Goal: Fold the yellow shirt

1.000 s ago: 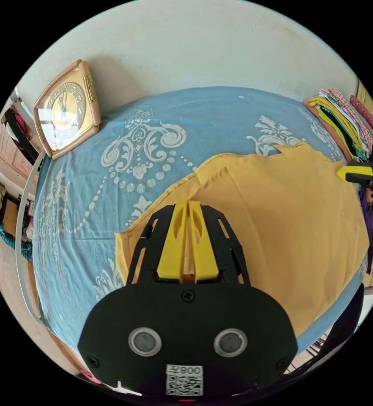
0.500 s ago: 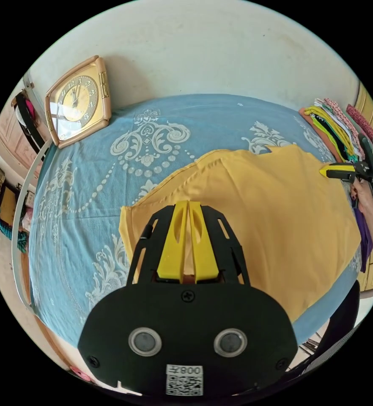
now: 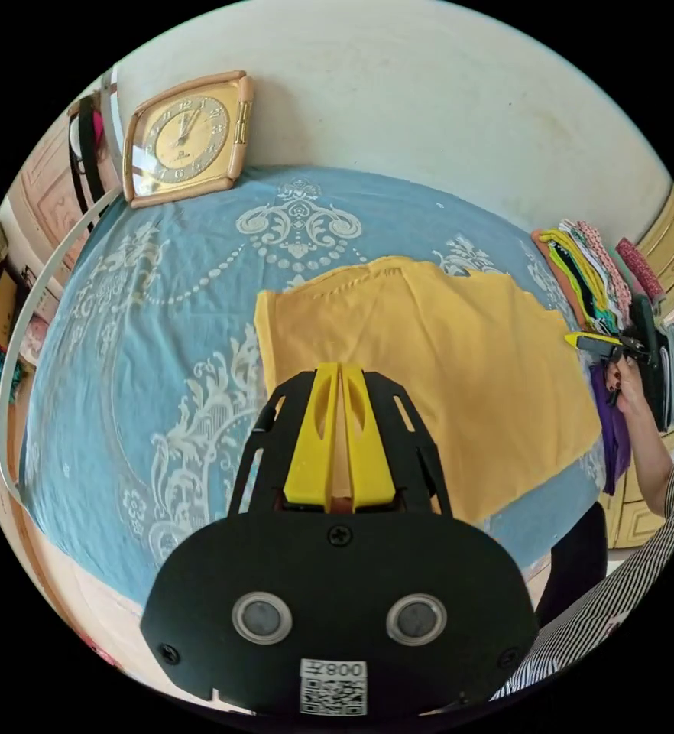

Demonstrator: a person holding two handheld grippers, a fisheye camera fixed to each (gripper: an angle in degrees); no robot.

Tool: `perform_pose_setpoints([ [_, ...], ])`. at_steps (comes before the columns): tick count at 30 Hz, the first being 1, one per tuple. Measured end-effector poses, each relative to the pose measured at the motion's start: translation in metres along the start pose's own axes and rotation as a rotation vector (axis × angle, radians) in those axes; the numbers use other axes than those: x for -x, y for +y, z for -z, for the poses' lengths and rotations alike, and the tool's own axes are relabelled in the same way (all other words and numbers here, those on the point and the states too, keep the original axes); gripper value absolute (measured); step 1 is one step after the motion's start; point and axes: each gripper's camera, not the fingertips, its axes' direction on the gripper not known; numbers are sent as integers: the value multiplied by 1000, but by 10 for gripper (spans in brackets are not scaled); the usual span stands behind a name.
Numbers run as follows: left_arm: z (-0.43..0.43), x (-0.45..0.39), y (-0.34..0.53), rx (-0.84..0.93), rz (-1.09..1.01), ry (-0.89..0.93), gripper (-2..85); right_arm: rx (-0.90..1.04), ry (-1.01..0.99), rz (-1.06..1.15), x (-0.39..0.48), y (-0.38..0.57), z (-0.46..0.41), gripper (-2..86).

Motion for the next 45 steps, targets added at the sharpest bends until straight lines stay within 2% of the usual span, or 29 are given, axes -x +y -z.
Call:
perform_pose_setpoints([
  [2,8,10,38,41,30,-4,4,41,-22,15,14,35,-2,2],
  [7,-6,31,66,122,39,-84,6,135,-4,-28,15,101,-31,2],
  [14,43,58,104,57,159,30,33,51,-87,-72,6,144,7,18],
  [22,65,82,178,68,353,220,76,-33,-220,-347,-28,292,38,66],
  [25,60,75,181,105,354,280,75,-47,-246,-395,-33,326,38,74],
  [28,61,63,178,141,346,219,59,-23,-248,-409,-34,346,26,78],
  [32,68,49,173,157,357,235,34,-3,-270,-426,-34,365,11,69],
  [37,96,31,158,145,314,223,22,37,-259,-367,-34,382,14,12],
  [42,114,9,141,158,284,212,19,83,-248,-315,-36,395,19,5],
  [45,107,-15,137,225,277,191,21,133,-254,-327,-37,407,2,3],
])
